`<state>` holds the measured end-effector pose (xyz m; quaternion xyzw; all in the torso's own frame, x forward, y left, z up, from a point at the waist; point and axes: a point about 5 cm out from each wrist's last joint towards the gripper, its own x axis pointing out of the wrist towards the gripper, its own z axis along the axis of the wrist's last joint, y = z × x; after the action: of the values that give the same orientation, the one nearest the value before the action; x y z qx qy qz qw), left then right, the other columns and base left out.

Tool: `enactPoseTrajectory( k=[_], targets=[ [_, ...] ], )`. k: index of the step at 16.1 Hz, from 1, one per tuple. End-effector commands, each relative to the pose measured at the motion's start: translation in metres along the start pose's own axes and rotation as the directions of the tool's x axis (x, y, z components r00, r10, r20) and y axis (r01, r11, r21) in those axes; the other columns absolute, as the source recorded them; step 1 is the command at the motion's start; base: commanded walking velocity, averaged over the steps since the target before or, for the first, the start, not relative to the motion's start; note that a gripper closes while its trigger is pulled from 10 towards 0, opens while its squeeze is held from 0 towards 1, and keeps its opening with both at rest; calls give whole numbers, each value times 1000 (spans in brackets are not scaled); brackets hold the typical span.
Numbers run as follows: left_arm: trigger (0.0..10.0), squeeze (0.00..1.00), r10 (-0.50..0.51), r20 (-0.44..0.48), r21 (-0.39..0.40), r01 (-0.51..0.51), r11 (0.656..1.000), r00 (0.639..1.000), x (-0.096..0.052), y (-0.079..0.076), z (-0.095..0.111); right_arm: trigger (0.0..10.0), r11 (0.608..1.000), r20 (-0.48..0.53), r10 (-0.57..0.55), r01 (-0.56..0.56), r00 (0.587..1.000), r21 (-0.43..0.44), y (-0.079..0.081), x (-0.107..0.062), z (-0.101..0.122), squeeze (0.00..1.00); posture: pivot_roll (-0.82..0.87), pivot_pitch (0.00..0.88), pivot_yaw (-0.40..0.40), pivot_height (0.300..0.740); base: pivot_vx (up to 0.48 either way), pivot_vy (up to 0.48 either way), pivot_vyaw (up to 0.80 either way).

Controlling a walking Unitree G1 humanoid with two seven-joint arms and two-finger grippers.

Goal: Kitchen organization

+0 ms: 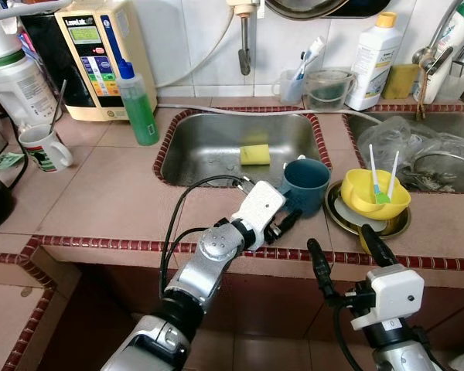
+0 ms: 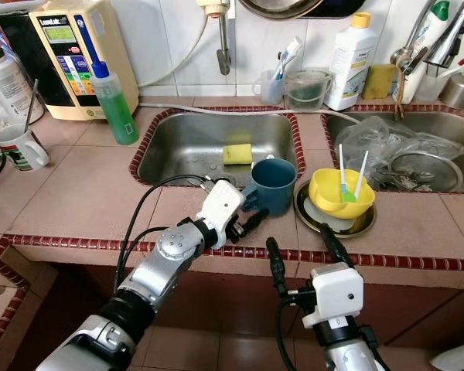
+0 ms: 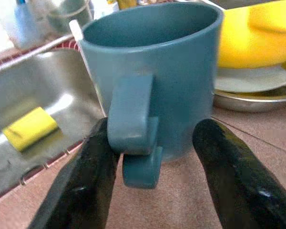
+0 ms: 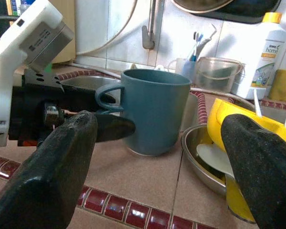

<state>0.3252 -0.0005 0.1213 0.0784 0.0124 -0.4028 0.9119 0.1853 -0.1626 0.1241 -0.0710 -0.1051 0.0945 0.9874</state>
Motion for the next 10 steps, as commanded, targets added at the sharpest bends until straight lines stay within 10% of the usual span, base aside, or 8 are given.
enactPoseTrajectory(
  k=[1,10],
  targets=[
    [0,0,8,-9,-18,-8,1000,1000,0,6,1,10000,1000,10,-2,2,1000,-8,1,0,4,0,-241,48,109,740,0,0,0],
    [0,0,56,-29,-62,-58,996,998,0,15,0,10000,1000,6,2,-2,1000,-9,2,1,2,0,-233,43,104,740,0,0,0]
  ],
)
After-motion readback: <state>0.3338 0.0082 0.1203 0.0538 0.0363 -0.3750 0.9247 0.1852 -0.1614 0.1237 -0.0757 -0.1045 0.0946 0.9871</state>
